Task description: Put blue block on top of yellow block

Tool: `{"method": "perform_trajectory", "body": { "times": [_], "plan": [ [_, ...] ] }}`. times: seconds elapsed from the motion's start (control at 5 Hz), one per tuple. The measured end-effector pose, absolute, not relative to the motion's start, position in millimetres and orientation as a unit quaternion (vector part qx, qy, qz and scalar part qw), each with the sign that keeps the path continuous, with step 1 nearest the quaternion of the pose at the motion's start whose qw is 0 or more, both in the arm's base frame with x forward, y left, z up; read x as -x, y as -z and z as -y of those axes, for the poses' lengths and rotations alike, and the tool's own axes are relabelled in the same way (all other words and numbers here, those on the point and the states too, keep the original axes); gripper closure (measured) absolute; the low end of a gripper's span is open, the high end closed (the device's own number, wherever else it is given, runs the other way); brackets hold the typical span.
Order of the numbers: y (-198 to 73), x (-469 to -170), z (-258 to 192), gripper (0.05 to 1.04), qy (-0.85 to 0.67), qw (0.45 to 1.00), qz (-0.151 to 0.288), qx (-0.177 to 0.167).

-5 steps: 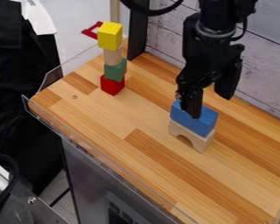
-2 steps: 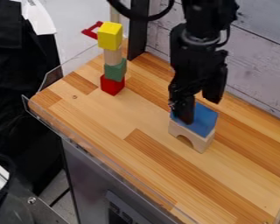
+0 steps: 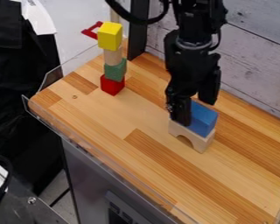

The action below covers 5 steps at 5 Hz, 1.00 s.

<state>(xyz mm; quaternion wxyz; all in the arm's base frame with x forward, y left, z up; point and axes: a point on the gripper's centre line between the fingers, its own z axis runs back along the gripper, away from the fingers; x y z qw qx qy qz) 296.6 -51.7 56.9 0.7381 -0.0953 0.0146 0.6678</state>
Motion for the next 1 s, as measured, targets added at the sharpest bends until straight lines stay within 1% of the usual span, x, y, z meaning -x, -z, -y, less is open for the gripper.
{"method": "perform_trajectory", "body": {
  "times": [0.2, 0.4, 0.6, 0.8, 1.0],
  "plan": [
    [-51, -297, 48, 0.083, -0.669, 0.738, -0.019, 0.09],
    [-46, -297, 48, 0.123, -0.669, 0.738, -0.024, 0.084],
    [-45, -297, 47, 0.403, -0.667, 0.74, -0.024, 0.082],
    [-45, -298, 47, 0.521, -0.664, 0.743, -0.023, 0.082],
    [-56, -300, 46, 0.521, -0.659, 0.746, -0.007, 0.094]
  ]
}}
